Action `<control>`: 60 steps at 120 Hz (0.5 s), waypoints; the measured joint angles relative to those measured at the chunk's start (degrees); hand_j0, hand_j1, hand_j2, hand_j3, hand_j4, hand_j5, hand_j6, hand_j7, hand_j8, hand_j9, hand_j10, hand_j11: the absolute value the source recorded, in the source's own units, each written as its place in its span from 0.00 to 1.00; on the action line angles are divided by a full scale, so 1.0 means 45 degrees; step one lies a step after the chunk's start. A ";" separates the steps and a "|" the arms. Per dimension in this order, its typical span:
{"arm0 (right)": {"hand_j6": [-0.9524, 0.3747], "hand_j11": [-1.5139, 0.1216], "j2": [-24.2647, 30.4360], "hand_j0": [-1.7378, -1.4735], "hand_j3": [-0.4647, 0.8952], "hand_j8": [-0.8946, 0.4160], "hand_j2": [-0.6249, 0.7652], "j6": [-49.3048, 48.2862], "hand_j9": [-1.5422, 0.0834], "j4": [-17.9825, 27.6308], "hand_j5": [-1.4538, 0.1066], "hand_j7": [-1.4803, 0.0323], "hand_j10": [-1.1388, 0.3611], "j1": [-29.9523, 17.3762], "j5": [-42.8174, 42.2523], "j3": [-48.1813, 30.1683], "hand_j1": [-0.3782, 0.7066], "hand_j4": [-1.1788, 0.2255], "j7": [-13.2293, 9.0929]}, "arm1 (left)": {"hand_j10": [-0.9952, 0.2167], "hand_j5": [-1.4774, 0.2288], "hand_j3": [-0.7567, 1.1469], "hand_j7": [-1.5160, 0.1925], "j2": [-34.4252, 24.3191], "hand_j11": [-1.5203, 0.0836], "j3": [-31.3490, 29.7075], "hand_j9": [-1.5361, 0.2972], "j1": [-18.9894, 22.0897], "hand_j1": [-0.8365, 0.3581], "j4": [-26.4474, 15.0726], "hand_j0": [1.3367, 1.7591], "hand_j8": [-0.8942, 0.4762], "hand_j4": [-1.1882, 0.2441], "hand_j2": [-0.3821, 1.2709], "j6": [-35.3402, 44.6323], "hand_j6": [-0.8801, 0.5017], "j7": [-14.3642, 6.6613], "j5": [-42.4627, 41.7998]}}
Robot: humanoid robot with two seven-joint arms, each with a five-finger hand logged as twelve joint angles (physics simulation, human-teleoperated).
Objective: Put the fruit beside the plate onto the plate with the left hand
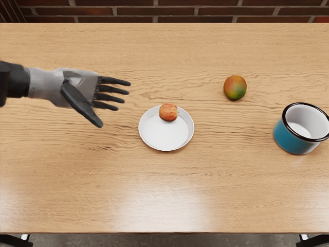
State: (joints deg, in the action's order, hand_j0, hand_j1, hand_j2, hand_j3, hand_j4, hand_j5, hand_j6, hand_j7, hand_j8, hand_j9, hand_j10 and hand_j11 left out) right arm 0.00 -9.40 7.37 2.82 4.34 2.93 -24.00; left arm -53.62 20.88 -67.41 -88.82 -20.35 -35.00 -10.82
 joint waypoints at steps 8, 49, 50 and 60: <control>0.72 0.93 0.0000 0.30 0.34 0.68 0.45 -0.0009 0.95 0.0010 0.93 0.98 0.76 -0.0001 0.0006 -0.0004 0.03 0.84 -0.0009 | 0.80 0.85 0.40 0.87 -0.0803 0.93 0.0150 0.82 0.0151 0.97 0.0218 0.76 0.63 0.81 0.24 -0.1541 0.62 0.0000 -0.1467; 0.72 0.93 0.0000 0.30 0.34 0.68 0.45 -0.0056 0.95 0.0060 0.93 0.98 0.76 -0.0001 0.0011 -0.0008 0.03 0.84 -0.0018 | 0.81 0.85 0.40 0.87 -0.2949 0.93 0.0305 0.83 0.1567 0.98 0.0462 0.76 0.64 0.82 0.23 -0.3204 0.63 0.0000 -0.3070; 0.72 0.93 0.0000 0.30 0.34 0.68 0.45 -0.0058 0.95 0.0062 0.93 0.98 0.76 -0.0001 0.0011 -0.0008 0.03 0.84 -0.0018 | 0.81 0.85 0.40 0.87 -0.2975 0.93 0.0306 0.83 0.1568 0.98 0.0463 0.76 0.64 0.82 0.23 -0.3209 0.63 0.0000 -0.3075; 0.72 0.93 0.0000 0.30 0.34 0.68 0.45 -0.0068 0.95 0.0072 0.93 0.98 0.76 -0.0001 0.0011 -0.0007 0.03 0.84 -0.0018 | 0.81 0.85 0.40 0.88 -0.3116 0.94 0.0300 0.83 0.1570 0.98 0.0472 0.76 0.64 0.82 0.23 -0.3243 0.63 0.0000 -0.3105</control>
State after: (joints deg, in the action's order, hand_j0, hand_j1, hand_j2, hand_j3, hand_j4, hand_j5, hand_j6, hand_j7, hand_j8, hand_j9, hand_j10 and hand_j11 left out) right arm 0.00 -9.71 7.70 2.81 4.39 2.90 -24.08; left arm -67.64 22.24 -60.35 -86.69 -34.95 -35.00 -24.79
